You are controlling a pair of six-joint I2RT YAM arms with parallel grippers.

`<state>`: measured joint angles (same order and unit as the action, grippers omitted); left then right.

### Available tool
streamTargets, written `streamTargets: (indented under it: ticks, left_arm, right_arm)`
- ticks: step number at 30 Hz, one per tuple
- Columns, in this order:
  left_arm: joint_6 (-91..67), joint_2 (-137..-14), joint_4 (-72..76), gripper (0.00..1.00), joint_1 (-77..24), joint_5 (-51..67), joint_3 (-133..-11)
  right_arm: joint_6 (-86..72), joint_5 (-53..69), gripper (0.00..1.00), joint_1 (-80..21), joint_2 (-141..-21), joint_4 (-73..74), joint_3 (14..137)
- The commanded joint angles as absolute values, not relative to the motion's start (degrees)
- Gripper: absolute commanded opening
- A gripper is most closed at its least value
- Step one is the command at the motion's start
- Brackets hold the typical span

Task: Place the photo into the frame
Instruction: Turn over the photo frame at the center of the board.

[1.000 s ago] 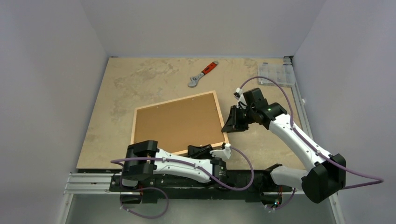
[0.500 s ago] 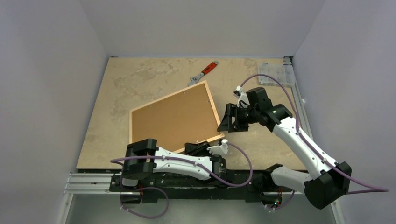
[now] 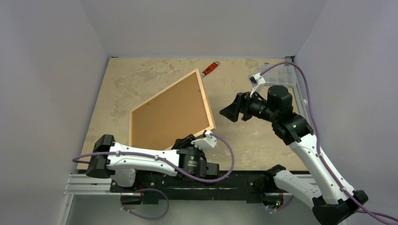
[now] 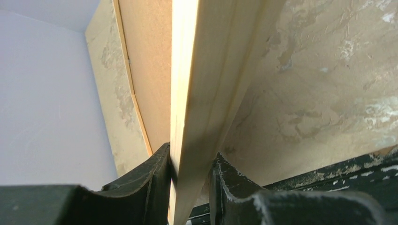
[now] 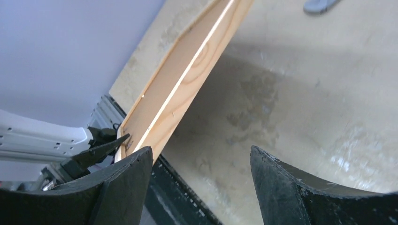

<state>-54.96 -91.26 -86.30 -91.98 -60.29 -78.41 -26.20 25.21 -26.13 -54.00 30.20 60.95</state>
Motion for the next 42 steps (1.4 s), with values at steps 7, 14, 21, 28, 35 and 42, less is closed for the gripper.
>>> streamTargets:
  ticks: [7, 14, 21, 28, 35, 42]
  left_arm:
    - [-42.12, -73.47, -65.03, 0.0, -93.47, -54.85, -71.38]
    - [-38.04, -68.25, -63.78, 0.0, -94.92, -51.64, -71.29]
    - [-37.01, -67.7, -63.06, 0.0, -96.72, -49.47, -71.04]
    - [-35.54, -68.34, -60.77, 0.0, -97.86, -47.39, -71.39]
    - [-34.42, -68.93, -59.86, 0.0, -98.6, -45.79, -72.33]
    - [-34.28, -69.1, -59.44, 0.0, -99.09, -44.23, -72.64]
  right_arm:
    - [-11.5, 26.1, 0.71, -25.93, -40.24, 2.8, 50.47]
    - [2.94, 42.97, 0.73, -26.02, -37.68, -3.85, 46.89]
    - [21.93, 61.3, 0.8, -26.17, -36.42, -2.67, 45.61]
    - [39.91, 67.48, 0.82, -26.47, -36.84, 2.71, 47.2]
    - [54.57, 69.11, 0.82, -29.39, -40.33, 11.22, 49.3]
    - [60.44, 62.18, 0.81, -38.55, -43.78, 11.52, 49.41]
